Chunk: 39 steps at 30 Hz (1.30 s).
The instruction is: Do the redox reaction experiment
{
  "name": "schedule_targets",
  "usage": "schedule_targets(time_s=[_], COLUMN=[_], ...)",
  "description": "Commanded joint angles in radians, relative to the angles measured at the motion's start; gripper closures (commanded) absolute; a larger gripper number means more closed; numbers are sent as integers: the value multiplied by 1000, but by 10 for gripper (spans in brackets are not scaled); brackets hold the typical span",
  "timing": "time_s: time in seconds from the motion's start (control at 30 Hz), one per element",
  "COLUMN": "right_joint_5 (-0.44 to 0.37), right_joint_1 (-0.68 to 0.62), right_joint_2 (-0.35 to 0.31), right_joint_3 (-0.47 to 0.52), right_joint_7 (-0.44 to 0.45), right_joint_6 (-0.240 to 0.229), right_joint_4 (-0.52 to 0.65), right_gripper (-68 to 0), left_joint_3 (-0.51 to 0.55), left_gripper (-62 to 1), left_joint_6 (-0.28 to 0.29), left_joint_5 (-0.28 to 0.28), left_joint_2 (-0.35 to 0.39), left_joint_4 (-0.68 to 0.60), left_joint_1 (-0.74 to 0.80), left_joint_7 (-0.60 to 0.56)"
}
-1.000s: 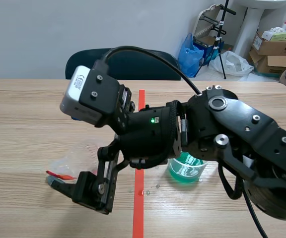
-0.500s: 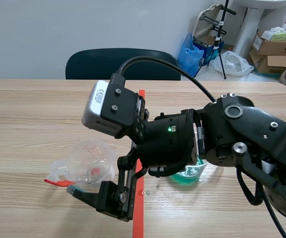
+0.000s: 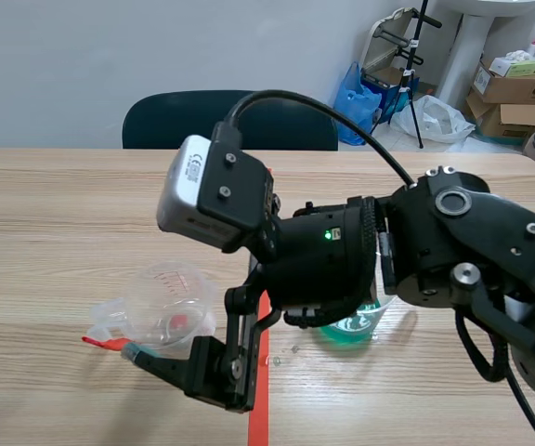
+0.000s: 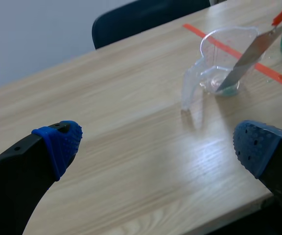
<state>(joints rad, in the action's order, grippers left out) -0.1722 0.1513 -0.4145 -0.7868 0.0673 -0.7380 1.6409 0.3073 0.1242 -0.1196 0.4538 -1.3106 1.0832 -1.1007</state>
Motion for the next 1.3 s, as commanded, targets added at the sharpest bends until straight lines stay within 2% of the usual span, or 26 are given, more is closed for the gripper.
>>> schedule_targets(time_s=[0.0, 0.07, 0.13, 0.23, 0.3, 0.37, 0.47, 0.53, 0.77, 1.03, 1.27], right_joint_5=[-23, -23, -39, -122, -177, -220, -258, -259, -259, -259, -259], right_joint_1=[14, 14, 11, 9, 9, 2, -33, -67, -241, -475, -639], right_joint_2=[-19, -37, -56, -93, -119, -150, -182, -192, -195, -195, -194], right_joint_3=[3, 3, 3, 3, 3, 6, 47, 87, 288, 543, 722], right_joint_7=[18, 25, 33, 32, 32, 32, 33, 32, 32, 35, 129], right_joint_6=[16, 42, 47, 63, 98, 142, 159, 178, 182, 182, 181], right_joint_4=[37, 52, 64, 79, 92, 109, 131, 140, 164, 242, 266], right_gripper=[-679, -679, -679, -679, -679, -679, -679, -679, -679, -679, -679], left_joint_3=[12, 31, 48, 68, 80, 87, 87, 87, 88, 88, 88], left_gripper=[-623, -623, -623, -623, -623, -623, -623, -623, -623, -623, -623], left_joint_6=[1, 2, 2, 3, 11, 29, 29, 28, 28, 27, 27], left_joint_5=[19, 45, 81, 127, 161, 178, 192, 192, 192, 192, 192], left_joint_2=[-17, -46, -77, -120, -145, -163, -171, -171, -171, -171, -171], left_joint_4=[-40, -95, -145, -206, -237, -265, -286, -291, -294, -294, -294], left_joint_1=[8, 8, 8, 8, 8, 8, 7, 3, -3, -3, -3], left_joint_7=[14, 65, 103, 137, 143, 159, 159, 161, 182, 178, 178])
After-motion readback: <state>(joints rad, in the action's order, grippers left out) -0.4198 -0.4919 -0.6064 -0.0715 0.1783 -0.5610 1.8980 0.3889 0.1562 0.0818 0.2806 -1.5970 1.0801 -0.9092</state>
